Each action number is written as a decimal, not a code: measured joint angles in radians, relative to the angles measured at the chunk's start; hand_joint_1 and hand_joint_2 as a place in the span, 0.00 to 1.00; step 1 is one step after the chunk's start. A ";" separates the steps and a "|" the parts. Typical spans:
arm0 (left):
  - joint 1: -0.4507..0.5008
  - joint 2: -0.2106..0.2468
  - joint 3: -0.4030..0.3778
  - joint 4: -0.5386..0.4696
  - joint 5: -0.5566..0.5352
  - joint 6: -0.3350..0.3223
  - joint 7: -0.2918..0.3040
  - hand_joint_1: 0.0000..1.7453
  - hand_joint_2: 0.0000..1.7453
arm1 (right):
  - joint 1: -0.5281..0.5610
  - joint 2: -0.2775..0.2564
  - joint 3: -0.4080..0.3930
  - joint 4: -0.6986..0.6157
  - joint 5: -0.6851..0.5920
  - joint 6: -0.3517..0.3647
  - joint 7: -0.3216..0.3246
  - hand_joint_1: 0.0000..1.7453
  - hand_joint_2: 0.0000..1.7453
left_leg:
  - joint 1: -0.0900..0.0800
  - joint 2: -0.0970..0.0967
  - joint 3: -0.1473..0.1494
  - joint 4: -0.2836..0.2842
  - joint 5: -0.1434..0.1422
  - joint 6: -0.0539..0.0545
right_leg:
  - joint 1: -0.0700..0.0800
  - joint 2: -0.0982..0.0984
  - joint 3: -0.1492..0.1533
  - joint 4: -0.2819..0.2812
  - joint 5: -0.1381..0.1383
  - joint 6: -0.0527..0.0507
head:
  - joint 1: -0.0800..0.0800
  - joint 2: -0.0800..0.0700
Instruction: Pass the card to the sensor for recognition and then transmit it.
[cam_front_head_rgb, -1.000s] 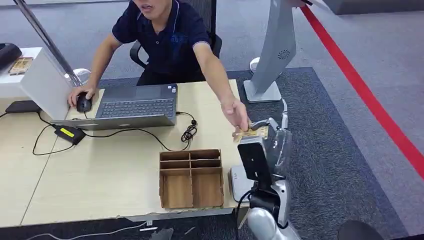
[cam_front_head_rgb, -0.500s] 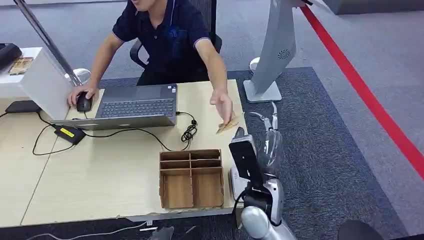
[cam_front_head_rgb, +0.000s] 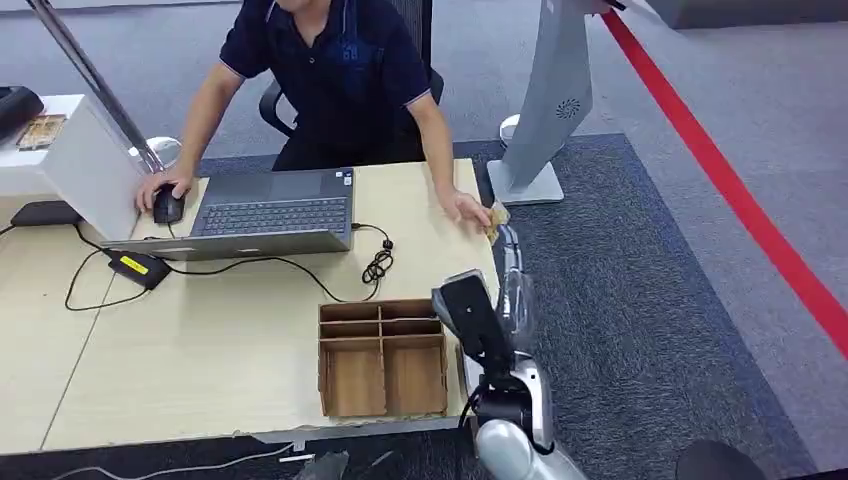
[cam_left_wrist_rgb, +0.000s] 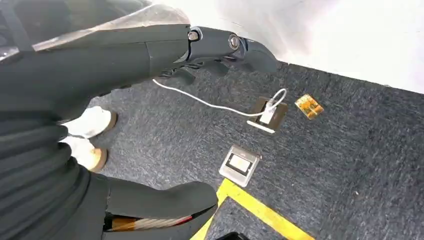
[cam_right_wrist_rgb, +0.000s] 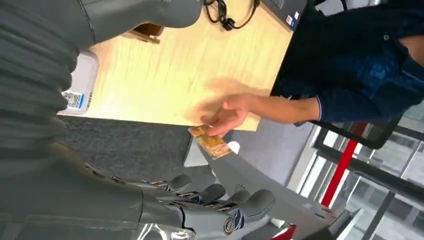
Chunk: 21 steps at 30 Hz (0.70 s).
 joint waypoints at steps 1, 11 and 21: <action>-0.001 0.000 0.000 0.000 0.000 0.000 0.001 0.00 1.00 | 0.000 -0.002 0.003 0.000 -0.001 0.003 0.003 0.00 1.00 | 0.000 0.000 0.000 0.000 0.000 0.000 | 0.000 0.000 0.000 0.000 0.000 0.000 | 0.000 0.000; -0.001 0.000 0.015 0.000 -0.008 -0.004 0.007 0.00 1.00 | 0.008 -0.026 0.028 -0.016 0.028 0.022 0.020 0.00 1.00 | 0.000 0.000 0.000 0.000 0.000 0.000 | 0.000 0.000 0.000 0.000 0.000 0.000 | 0.000 0.000; 0.000 0.000 0.028 0.002 -0.011 0.002 -0.003 0.00 1.00 | 0.033 -0.070 0.074 -0.058 0.302 0.103 0.136 0.00 1.00 | 0.000 0.000 0.000 0.000 0.000 0.000 | 0.000 0.000 0.000 0.000 0.000 0.000 | 0.000 0.000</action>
